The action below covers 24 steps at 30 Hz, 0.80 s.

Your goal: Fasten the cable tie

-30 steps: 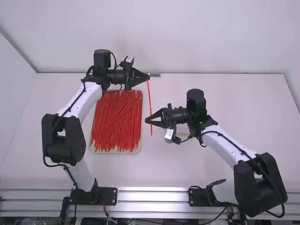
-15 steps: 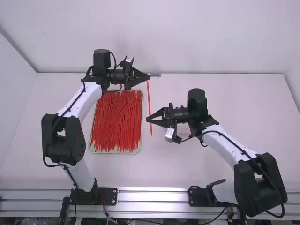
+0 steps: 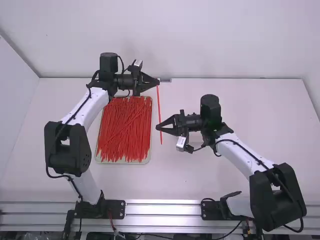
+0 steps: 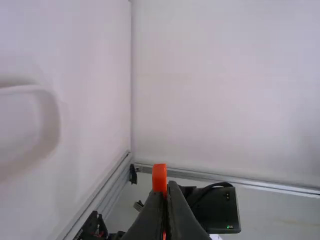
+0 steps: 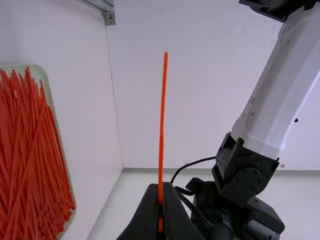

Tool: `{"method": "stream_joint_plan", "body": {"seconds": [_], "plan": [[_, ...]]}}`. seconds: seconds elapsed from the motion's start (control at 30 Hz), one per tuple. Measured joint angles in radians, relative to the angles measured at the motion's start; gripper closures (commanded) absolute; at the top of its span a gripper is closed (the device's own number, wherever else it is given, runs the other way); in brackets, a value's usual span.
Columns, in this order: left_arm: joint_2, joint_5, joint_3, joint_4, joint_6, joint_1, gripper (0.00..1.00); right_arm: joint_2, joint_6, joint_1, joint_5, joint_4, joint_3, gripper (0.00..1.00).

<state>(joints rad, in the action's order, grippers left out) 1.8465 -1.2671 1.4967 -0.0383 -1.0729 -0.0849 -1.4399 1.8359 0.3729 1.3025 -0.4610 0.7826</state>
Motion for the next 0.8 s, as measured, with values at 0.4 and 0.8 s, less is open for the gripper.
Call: {"method": "stream_joint_plan", "body": {"seconds": [0.4,0.8], "plan": [[0.0,-0.003,0.0,-0.001,0.023,0.0,0.98,0.0,0.0,0.0,0.003,0.0,0.0,1.0],[0.0,-0.031,0.0,0.005,0.082,0.0,0.98,0.0,-0.001,0.002,0.007,0.017,0.0,1.0]]}}
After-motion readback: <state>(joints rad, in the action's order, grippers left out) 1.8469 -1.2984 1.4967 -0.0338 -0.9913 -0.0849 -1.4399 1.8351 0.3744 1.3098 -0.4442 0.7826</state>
